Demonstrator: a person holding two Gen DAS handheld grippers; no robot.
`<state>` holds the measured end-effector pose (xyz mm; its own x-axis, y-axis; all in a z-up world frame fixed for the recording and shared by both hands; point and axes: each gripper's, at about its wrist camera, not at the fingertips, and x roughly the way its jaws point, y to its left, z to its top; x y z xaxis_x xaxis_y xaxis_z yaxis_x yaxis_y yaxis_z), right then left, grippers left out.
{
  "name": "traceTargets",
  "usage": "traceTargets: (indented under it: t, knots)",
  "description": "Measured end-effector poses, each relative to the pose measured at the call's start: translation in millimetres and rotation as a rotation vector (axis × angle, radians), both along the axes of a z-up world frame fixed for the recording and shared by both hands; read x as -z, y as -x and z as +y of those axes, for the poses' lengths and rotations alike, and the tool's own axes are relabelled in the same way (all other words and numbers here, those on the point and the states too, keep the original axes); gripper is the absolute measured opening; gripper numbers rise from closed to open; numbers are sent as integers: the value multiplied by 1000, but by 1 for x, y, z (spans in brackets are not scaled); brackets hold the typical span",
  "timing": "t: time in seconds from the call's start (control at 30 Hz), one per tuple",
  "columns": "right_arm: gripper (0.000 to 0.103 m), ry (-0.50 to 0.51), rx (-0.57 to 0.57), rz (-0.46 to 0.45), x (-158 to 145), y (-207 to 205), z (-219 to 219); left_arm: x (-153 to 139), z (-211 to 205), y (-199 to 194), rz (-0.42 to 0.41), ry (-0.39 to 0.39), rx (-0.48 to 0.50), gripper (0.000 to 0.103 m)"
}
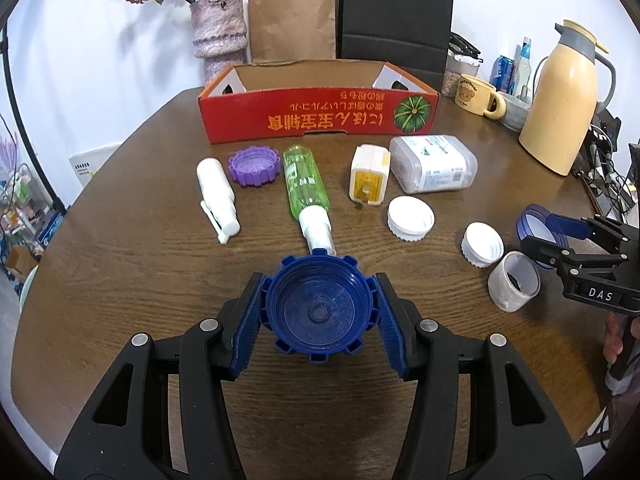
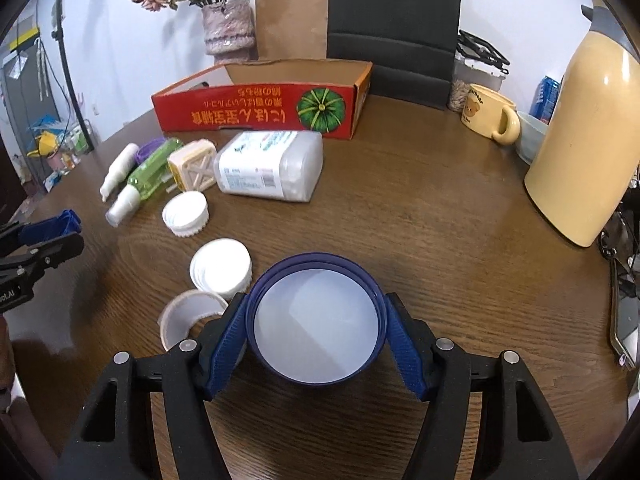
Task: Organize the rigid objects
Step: 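Carry the blue cap and blue-rimmed lid with both tools into the red box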
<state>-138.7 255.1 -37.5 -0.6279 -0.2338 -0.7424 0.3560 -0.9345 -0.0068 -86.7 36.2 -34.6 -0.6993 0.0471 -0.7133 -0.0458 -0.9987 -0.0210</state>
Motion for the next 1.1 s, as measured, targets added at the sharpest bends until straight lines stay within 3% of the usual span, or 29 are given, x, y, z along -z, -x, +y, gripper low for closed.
traceTargets:
  t: [0.53, 1.1]
  knots:
    - [71, 23, -7, 93, -41, 12, -39, -36, -14, 28, 83, 1, 33, 49]
    - [71, 109, 15, 155, -75, 55, -75, -67, -27, 73, 150, -18, 16, 49]
